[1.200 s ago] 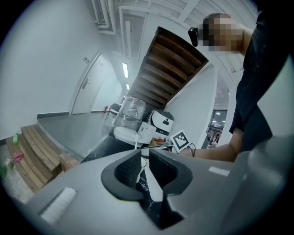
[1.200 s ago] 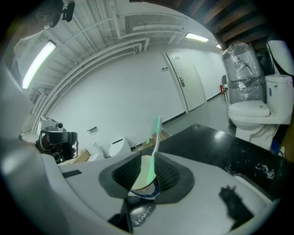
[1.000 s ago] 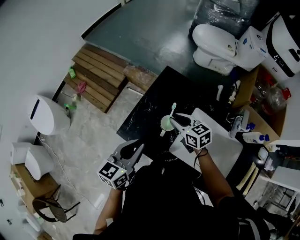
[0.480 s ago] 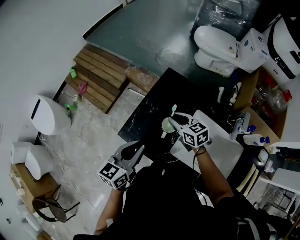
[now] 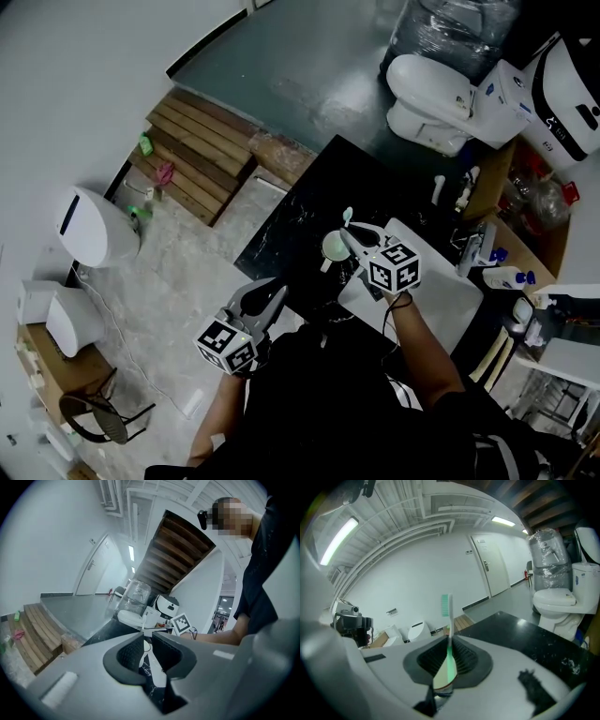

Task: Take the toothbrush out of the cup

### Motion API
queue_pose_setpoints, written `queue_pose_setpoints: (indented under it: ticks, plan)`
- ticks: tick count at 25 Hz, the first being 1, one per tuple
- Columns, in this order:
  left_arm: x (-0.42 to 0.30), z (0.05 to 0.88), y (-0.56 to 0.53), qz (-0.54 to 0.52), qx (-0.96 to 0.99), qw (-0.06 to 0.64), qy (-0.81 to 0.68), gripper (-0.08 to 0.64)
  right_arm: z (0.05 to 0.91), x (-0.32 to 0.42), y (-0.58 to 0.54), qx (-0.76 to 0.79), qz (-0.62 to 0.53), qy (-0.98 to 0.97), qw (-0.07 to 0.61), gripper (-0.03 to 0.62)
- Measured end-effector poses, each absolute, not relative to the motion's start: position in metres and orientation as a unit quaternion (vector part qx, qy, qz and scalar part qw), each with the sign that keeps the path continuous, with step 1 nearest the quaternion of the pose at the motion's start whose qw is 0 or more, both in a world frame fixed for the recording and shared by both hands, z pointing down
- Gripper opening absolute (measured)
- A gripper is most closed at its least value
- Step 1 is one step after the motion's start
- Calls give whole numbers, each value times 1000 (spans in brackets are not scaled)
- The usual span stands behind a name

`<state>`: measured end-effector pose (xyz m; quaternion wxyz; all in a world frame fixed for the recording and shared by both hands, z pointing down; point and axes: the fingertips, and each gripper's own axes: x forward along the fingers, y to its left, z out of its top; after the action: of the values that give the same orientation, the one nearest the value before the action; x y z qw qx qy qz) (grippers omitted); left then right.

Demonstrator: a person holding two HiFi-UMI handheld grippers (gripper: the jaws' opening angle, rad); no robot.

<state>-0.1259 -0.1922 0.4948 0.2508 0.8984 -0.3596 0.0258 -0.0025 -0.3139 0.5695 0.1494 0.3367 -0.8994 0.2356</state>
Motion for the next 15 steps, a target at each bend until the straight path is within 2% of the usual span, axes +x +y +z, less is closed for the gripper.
queue_pose_setpoints:
  ticks: [15]
  plan:
    - [-125,478,-185,11,905,236,-353,63,524,-1,-310,341,212,-909,114,40]
